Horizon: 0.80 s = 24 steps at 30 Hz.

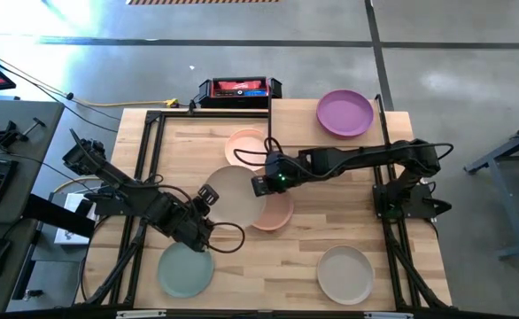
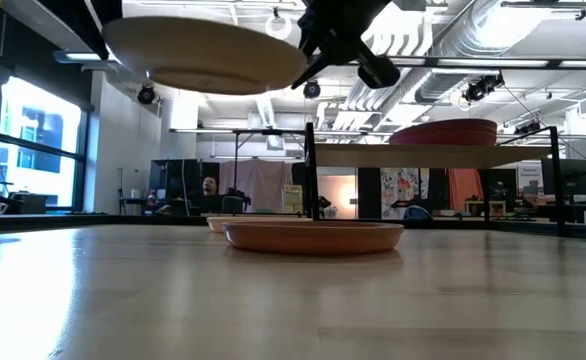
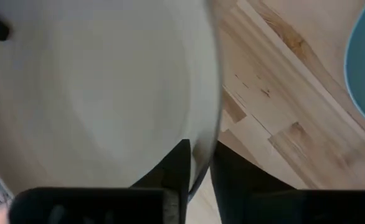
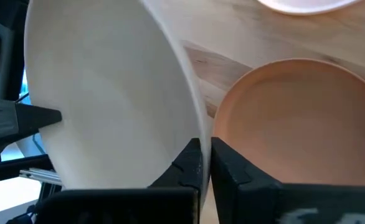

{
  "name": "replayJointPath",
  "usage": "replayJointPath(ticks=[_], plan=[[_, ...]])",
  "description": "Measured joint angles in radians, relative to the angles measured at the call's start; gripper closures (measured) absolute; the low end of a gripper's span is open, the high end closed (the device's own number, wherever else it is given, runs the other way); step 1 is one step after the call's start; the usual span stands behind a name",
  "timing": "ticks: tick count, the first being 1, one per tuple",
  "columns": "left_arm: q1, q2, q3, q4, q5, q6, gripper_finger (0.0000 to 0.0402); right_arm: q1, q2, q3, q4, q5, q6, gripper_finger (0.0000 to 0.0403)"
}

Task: Place and stack plates onto a shelf
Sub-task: Stack the top white plate on top of the purple plate

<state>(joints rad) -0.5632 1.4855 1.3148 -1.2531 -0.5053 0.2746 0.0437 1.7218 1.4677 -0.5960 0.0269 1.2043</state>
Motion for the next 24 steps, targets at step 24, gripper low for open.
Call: replayJointPath(ticks=[24], plan=[[0.001, -0.001, 0.011, -0.135, -0.126, -0.325, 0.0290, -0.057, -0.085, 0.001, -0.084, -0.001, -0.059, 0.0402]])
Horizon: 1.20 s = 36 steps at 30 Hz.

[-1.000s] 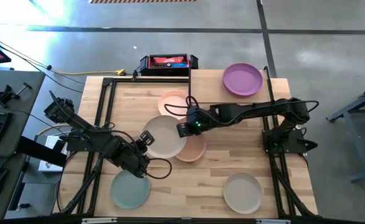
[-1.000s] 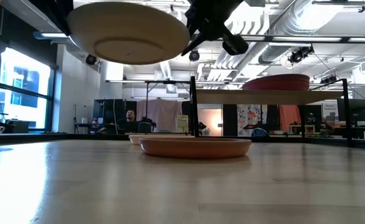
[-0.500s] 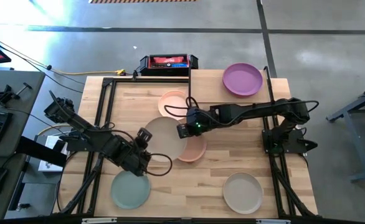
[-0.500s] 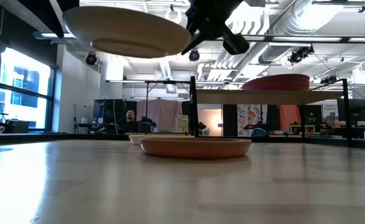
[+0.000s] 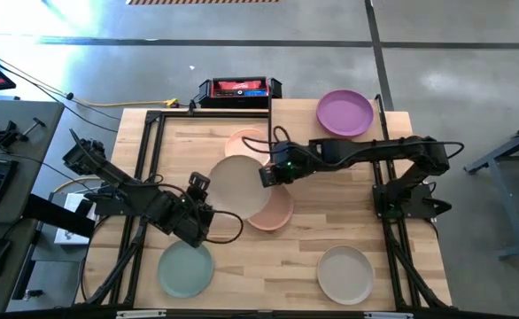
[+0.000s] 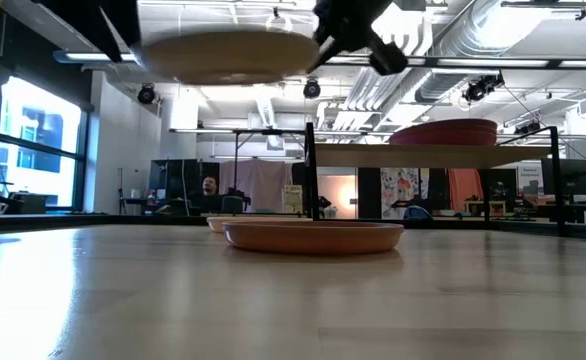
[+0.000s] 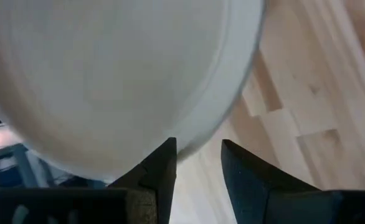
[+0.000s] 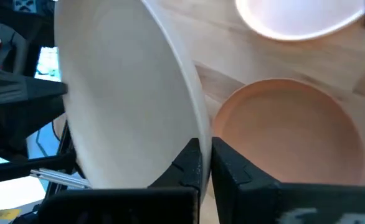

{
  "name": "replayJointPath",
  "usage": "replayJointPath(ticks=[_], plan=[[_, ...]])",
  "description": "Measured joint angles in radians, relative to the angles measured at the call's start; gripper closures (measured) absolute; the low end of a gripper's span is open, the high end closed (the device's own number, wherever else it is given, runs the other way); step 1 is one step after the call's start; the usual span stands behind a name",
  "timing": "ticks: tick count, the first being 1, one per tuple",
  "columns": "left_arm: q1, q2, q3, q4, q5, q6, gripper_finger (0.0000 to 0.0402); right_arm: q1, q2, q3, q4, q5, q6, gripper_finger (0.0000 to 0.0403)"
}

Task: Place and stack plates onto a shelf
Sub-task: Stack the top white plate on top of the purple plate

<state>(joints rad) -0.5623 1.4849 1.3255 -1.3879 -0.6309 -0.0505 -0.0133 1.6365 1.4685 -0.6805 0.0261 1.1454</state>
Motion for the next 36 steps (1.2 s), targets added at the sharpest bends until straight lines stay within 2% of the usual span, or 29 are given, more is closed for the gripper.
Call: replayJointPath(ticks=[3, 9, 17, 27, 36], plan=[[-0.003, -0.001, 0.021, -0.050, 0.030, -0.009, 0.0291, -0.017, -0.032, -0.004, -0.092, 0.021, -0.002, 0.0402], [-0.001, -0.002, 0.101, -0.091, -0.032, -0.079, 0.0291, -0.040, -0.101, -0.002, -0.299, 0.049, 0.023, 0.0402], [-0.001, -0.009, 0.154, -0.089, -0.065, -0.079, 0.0291, -0.077, -0.217, -0.002, -0.339, 0.087, 0.012, 0.0402], [0.004, -0.008, 0.156, -0.086, -0.074, -0.080, 0.0291, -0.179, -0.353, -0.001, -0.434, 0.125, -0.001, 0.0403], [0.099, -0.008, 0.156, -0.086, -0.121, -0.079, 0.0291, -0.312, -0.458, -0.001, -0.563, 0.125, -0.028, 0.0403]])
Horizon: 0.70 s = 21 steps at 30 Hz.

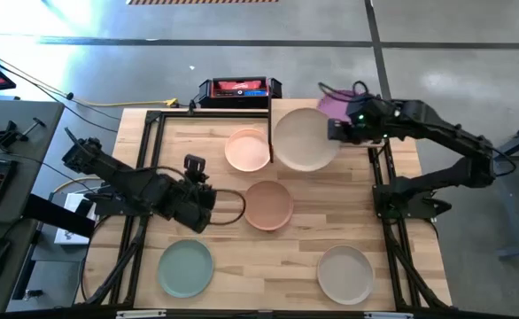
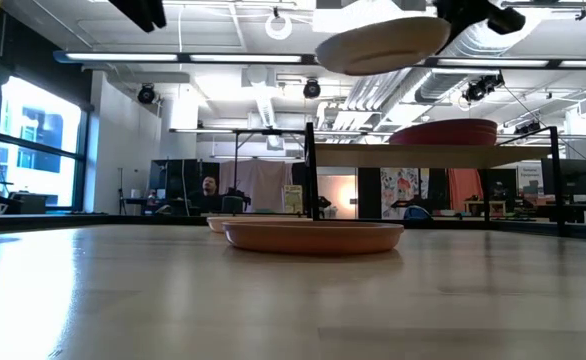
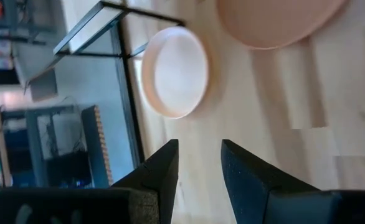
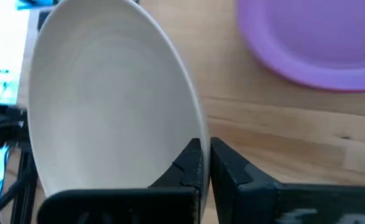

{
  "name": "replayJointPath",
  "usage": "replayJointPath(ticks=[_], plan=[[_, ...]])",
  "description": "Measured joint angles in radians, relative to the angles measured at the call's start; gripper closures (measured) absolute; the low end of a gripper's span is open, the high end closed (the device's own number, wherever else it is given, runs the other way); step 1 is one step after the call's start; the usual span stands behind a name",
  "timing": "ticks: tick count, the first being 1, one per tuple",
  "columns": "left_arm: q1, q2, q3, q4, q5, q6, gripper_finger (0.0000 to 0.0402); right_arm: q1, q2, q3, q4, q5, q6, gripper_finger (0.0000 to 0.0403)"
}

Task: Place and stack plates onto a shelf
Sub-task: Stack the top white plate on top of the purple plate

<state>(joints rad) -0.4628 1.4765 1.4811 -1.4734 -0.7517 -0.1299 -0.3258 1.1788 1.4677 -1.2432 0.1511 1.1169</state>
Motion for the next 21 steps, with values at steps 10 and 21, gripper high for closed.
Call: replayJointPath(ticks=[10, 21], plan=[[0.214, 0.000, 0.000, 0.007, -0.017, 0.047, 0.0291, -0.179, -0.143, -0.100, -0.013, 0.002, -0.017, 0.0403], [0.411, 0.000, 0.000, 0.116, -0.017, 0.193, 0.0291, -0.378, -0.331, -0.357, 0.114, 0.018, 0.081, 0.0403]])
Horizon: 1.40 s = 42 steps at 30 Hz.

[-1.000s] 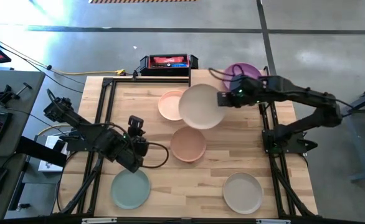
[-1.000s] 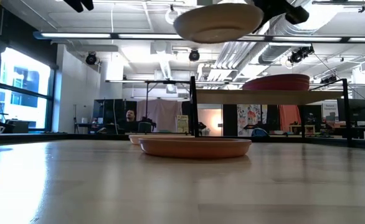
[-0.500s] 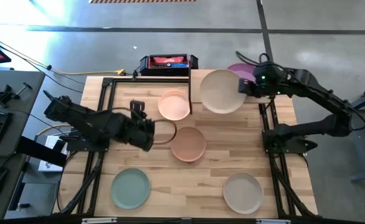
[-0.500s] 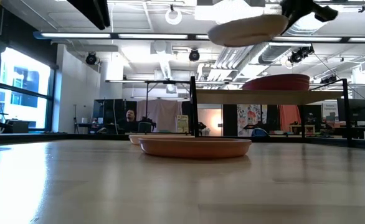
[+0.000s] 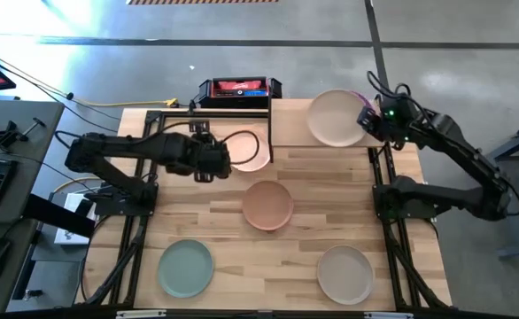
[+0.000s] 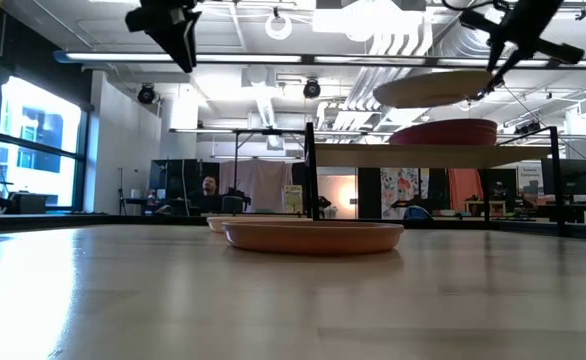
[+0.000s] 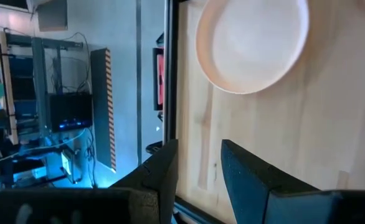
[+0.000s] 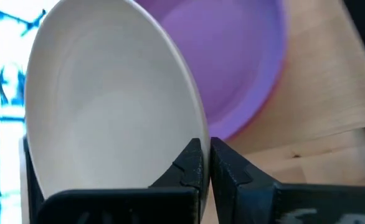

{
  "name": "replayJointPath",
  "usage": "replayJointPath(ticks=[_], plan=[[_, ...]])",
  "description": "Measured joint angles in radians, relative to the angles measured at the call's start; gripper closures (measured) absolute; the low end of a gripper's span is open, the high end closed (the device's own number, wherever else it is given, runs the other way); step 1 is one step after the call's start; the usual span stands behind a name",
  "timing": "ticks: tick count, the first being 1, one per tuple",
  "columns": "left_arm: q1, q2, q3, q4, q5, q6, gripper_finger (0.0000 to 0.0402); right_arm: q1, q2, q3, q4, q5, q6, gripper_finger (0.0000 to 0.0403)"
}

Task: Place and stack plates onto a shelf
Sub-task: Stack the top white plate on top of the purple plate

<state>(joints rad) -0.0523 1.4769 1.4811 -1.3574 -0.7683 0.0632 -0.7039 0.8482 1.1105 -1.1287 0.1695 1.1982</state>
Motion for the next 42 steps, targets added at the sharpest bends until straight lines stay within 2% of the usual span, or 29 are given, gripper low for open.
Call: replayJointPath(ticks=[6, 18, 23, 28, 42], plan=[[0.064, 0.000, 0.000, 0.026, 0.009, 0.049, 0.0291, -0.089, -0.051, -0.085, 0.043, 0.014, 0.036, 0.0403], [0.147, 0.000, 0.000, 0.033, 0.036, 0.096, 0.0291, -0.245, -0.020, -0.096, 0.116, -0.025, 0.026, 0.0403], [0.166, 0.000, 0.000, 0.048, 0.039, 0.115, 0.0291, -0.253, 0.035, -0.096, 0.125, -0.032, 0.025, 0.0403], [0.185, 0.000, 0.000, 0.048, 0.091, 0.116, 0.0291, -0.252, 0.080, -0.096, 0.125, -0.032, 0.016, 0.0403], [0.205, 0.000, 0.000, 0.055, 0.111, 0.131, 0.0291, -0.252, 0.082, -0.095, 0.125, -0.013, 0.017, 0.0403]])
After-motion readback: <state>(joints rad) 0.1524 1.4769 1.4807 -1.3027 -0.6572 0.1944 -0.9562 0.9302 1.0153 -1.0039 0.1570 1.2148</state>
